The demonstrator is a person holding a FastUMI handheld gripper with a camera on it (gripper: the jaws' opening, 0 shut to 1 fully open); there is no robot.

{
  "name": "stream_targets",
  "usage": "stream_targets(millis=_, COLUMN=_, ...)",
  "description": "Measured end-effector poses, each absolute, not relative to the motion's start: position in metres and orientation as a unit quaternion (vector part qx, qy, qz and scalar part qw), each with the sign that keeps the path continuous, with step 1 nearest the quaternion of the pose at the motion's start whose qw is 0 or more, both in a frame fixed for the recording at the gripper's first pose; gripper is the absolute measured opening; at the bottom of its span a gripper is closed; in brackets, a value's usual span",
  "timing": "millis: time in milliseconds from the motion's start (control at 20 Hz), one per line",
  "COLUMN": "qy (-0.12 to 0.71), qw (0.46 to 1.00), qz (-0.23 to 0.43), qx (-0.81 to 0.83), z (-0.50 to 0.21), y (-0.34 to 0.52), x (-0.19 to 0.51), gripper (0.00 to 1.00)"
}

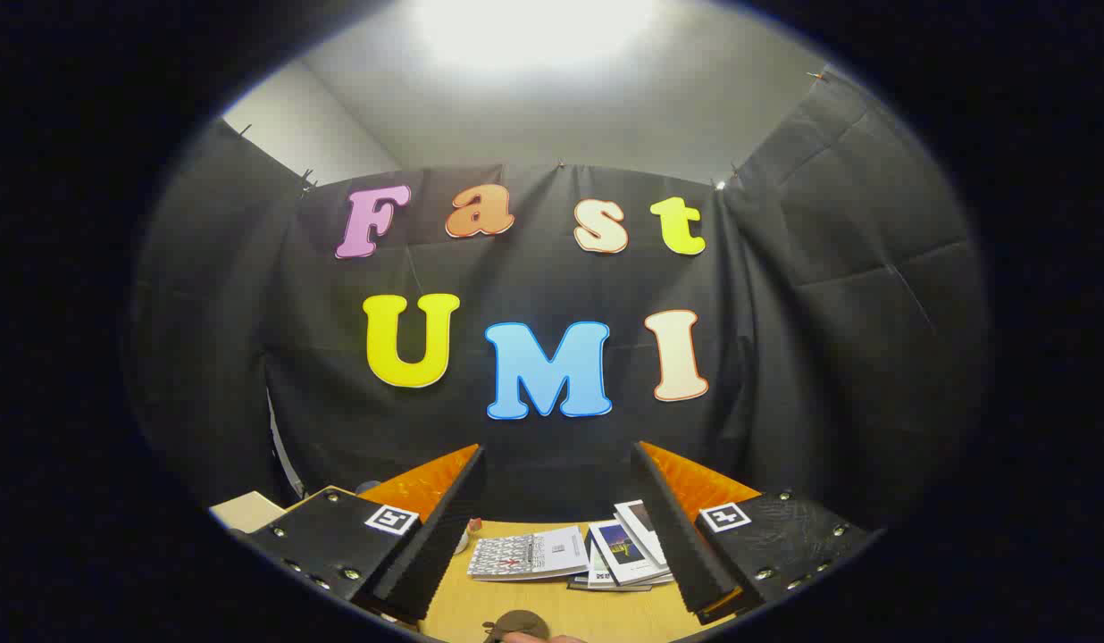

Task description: Open the storage box then place both shoes into the box .Put the left shoe in first, then the right shoe, with the right side of both shoes facing outward in a uniform manner.

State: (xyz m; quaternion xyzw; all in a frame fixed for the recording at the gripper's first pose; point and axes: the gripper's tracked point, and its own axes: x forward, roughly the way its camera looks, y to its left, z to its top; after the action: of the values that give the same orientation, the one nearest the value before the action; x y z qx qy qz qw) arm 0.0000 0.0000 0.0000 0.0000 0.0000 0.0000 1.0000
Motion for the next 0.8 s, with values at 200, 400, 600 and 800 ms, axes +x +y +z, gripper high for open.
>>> stream_targets(millis=200, qy=0.002, qw=1.000, qz=0.015, qx=-0.003, z=0.000, y=0.009, x=0.005, gripper=0.99)
stream_targets(millis=400, qy=0.006, qw=1.000, qz=0.021, qx=0.011, z=-0.001, y=0.012, x=0.008, gripper=0.99)
stream_targets(millis=600, qy=0.012, qw=1.000, qz=0.022, qx=0.017, z=-0.005, y=0.013, x=0.011, gripper=0.99)
stream_targets(millis=800, qy=0.018, qw=0.999, qz=0.022, qx=0.017, z=-0.008, y=0.015, x=0.014, gripper=0.99)
